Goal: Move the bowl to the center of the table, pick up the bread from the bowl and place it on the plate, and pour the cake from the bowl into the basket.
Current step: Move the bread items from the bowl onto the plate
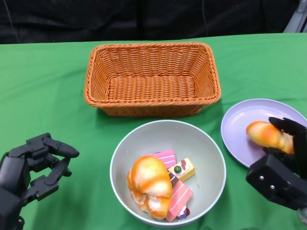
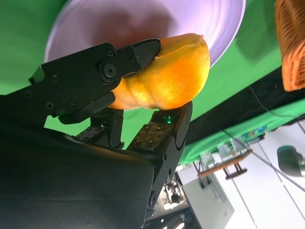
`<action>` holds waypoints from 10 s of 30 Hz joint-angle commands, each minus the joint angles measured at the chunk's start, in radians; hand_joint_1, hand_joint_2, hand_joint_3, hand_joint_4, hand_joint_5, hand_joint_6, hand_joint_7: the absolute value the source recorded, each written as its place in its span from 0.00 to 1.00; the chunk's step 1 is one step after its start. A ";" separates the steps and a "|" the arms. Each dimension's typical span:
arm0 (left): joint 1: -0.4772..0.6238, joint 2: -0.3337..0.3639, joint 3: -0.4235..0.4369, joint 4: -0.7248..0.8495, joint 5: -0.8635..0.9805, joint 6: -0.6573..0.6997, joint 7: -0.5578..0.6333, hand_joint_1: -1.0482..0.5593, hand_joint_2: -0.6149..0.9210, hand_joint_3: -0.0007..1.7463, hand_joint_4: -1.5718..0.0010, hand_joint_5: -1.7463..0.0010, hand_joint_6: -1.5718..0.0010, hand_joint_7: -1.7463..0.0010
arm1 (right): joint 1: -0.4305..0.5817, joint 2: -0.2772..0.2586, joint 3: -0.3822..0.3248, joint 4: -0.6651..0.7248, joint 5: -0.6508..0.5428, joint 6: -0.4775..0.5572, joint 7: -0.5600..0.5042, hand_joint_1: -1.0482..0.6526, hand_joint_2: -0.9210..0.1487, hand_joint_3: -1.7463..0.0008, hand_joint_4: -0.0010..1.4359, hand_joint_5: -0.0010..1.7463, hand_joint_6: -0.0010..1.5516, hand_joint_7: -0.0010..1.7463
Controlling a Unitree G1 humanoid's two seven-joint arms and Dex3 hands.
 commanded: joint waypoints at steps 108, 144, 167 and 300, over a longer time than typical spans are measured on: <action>-0.026 0.007 -0.020 0.050 0.018 -0.054 0.027 0.68 0.97 0.27 0.51 0.19 0.44 0.45 | -0.117 0.001 0.370 -0.926 0.415 1.012 1.224 0.04 0.00 0.80 0.41 0.04 0.04 0.00; -0.029 0.008 -0.023 0.054 0.041 -0.069 0.038 0.68 0.94 0.31 0.50 0.20 0.45 0.44 | -0.243 0.044 0.523 -0.579 0.412 0.917 1.227 0.03 0.00 0.78 0.34 0.02 0.01 0.00; -0.037 0.004 -0.024 0.073 0.043 -0.088 0.041 0.67 0.92 0.34 0.51 0.19 0.45 0.43 | -0.206 0.079 0.597 -0.560 0.262 0.896 1.108 0.13 0.00 0.88 0.62 0.11 0.22 0.05; -0.049 0.047 -0.006 0.124 0.020 -0.092 0.026 0.68 0.96 0.27 0.50 0.20 0.45 0.45 | -0.025 -0.108 -0.071 0.123 0.084 -0.357 -0.002 0.57 0.04 1.00 0.56 0.72 0.70 0.09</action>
